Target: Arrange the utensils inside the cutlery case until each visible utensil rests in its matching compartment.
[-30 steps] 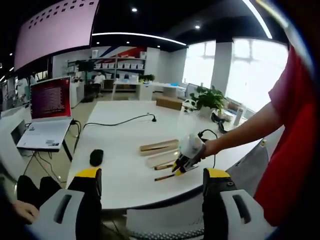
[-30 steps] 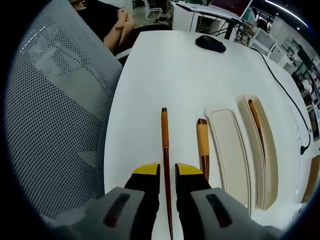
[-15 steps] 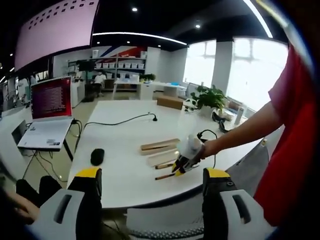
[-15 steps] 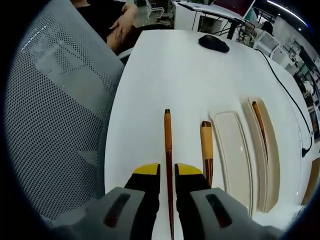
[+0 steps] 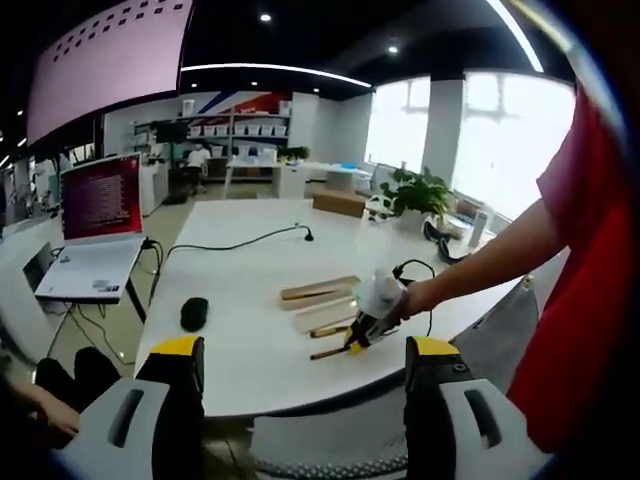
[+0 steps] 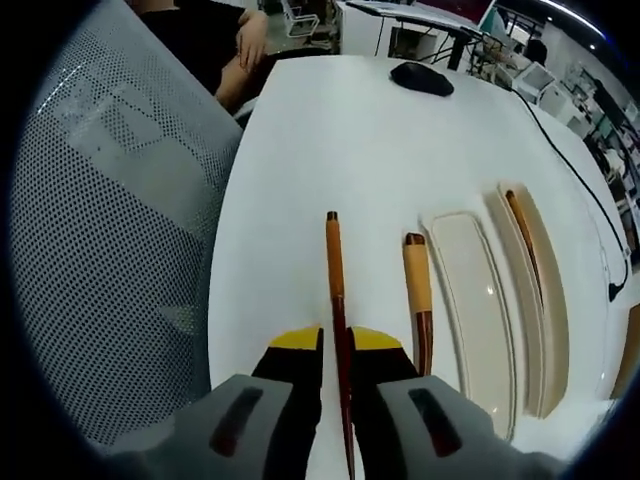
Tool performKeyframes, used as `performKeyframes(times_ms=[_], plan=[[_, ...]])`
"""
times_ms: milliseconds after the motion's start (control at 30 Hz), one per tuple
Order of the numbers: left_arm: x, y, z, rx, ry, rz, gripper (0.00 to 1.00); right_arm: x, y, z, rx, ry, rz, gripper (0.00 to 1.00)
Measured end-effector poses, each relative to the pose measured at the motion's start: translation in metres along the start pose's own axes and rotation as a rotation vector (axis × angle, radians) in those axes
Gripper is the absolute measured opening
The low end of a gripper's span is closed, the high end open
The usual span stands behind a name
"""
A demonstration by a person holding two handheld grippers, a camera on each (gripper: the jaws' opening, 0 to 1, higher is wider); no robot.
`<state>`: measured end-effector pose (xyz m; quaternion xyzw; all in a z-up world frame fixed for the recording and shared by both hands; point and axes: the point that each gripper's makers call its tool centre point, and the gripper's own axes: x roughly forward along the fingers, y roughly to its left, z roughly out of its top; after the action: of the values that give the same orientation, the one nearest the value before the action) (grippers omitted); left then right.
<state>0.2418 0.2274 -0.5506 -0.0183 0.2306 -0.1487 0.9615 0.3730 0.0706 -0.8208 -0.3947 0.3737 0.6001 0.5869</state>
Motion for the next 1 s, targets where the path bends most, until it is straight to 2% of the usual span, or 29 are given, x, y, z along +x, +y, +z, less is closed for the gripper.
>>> performKeyframes(times_ms=[100, 133, 300, 400, 567, 633, 733, 833, 1000], plan=[[-0.0007, -0.001, 0.0, -0.015, -0.006, -0.004, 0.84, 0.0011, 0.0028, 0.001, 0.0, -0.009, -0.005, 0.01], [-0.0003, -0.0016, -0.0007, -0.012, -0.003, -0.005, 0.84, 0.0015, 0.0017, 0.0008, -0.049, -0.002, -0.008, 0.01], [0.0022, -0.0024, -0.0043, 0.002, 0.013, -0.012, 0.84, 0.0024, 0.0006, 0.0019, 0.004, 0.019, 0.001, 0.01], [0.0029, -0.0021, -0.0044, -0.003, 0.01, -0.013, 0.84, 0.003, 0.0015, 0.002, -0.014, 0.035, -0.002, 0.01], [0.0025, -0.0026, -0.0043, -0.002, 0.004, -0.012, 0.84, 0.0027, 0.0, 0.0013, 0.039, 0.043, 0.005, 0.0], [0.0015, -0.003, -0.0049, 0.003, 0.004, -0.013, 0.84, 0.0023, 0.0008, 0.0012, 0.036, 0.039, 0.015, 0.0], [-0.0024, -0.0002, -0.0061, 0.013, 0.009, -0.005, 0.84, 0.0018, 0.0019, 0.0009, 0.083, 0.062, 0.034, 0.0], [-0.0047, 0.0033, -0.0061, 0.005, 0.009, 0.003, 0.84, -0.0011, 0.0024, 0.0061, 0.047, 0.038, 0.031, 0.0], [-0.0041, 0.0035, -0.0056, 0.017, 0.013, 0.005, 0.84, -0.0052, 0.0017, 0.0093, 0.036, 0.048, 0.025, 0.0]])
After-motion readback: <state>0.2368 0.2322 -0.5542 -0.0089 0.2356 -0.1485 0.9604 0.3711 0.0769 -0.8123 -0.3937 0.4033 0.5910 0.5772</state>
